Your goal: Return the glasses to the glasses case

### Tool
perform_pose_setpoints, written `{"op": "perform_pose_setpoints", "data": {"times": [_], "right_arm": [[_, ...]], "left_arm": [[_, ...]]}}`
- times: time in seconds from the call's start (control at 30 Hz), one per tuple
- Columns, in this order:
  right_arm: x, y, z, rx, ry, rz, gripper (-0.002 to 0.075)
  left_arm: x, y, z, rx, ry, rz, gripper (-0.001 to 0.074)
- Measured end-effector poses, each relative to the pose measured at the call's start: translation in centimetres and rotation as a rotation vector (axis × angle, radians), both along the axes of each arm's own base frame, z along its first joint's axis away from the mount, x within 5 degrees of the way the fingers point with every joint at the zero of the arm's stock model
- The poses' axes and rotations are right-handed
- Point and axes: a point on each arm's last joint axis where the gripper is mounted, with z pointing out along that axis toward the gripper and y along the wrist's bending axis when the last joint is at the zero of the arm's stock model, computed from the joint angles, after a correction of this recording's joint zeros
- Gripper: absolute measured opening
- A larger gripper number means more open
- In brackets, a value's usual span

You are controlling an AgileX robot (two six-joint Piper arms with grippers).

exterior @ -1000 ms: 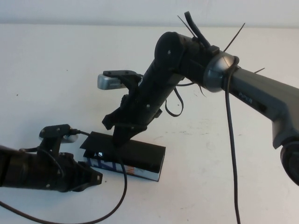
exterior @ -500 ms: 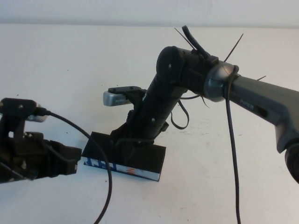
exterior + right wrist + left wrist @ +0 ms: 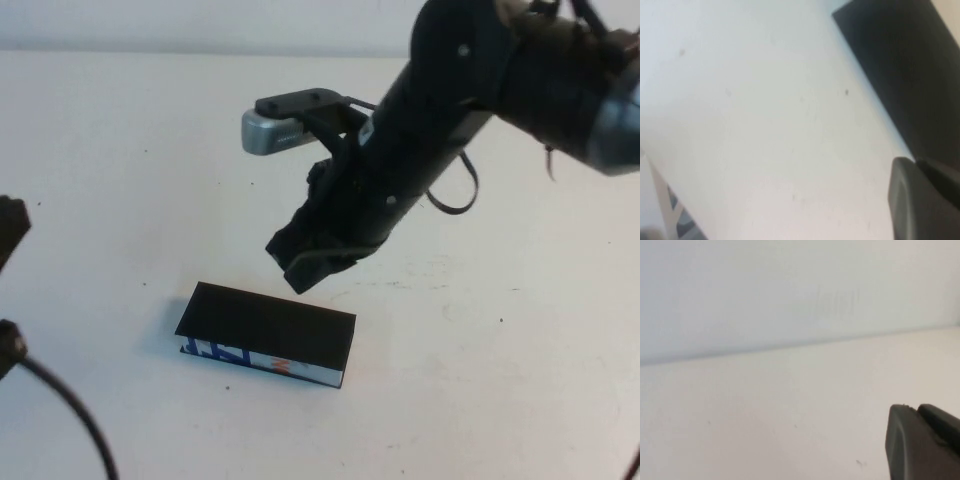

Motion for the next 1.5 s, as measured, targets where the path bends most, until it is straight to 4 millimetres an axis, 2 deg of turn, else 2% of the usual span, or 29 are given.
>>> {"op": "perform_pose_setpoints", "data": {"times": [0.13, 0.3, 0.5, 0.67, 0.77, 0.9, 1.03, 1.5], "right_arm": [[-3.7, -3.2, 2.4, 0.030, -0.071, -0.049, -0.0011], [-8.7, -7.5, 3.4, 0.112, -0.153, -0.152, -0.0011], [-14.2, -12.4, 1.9, 0.207, -0.260, -0.244, -0.0011], [-18.6, -16.3, 0.1, 0.317, -0.387, -0.306, -0.0011], [-20.4, -18.0, -0.7, 0.387, -0.472, -0.332, -0.0011], [-22.3, -19.8, -1.5, 0.483, -0.575, -0.369, -0.0011], [-23.2, -20.7, -2.4, 0.526, -0.613, -0.386, -0.0011], [-23.4, -20.9, -3.7, 0.473, -0.602, -0.362, -0.0011]], "left_arm": [[-3.1, 1.5, -0.3, -0.042, -0.163, 0.095, -0.0004], [-5.3, 2.9, -3.0, -0.076, -0.259, 0.185, -0.0004], [-6.7, 3.5, -6.5, -0.062, -0.314, 0.216, -0.0004], [-6.2, 3.7, -10.6, -0.039, -0.237, 0.250, -0.0004], [-6.0, 3.8, -12.1, -0.023, -0.205, 0.267, -0.0004], [-6.0, 3.8, -12.2, -0.021, -0.202, 0.267, -0.0004], [-6.0, 3.8, -12.2, -0.021, -0.201, 0.267, -0.0004], [-6.0, 3.8, -12.2, -0.021, -0.201, 0.266, -0.0004]]}}
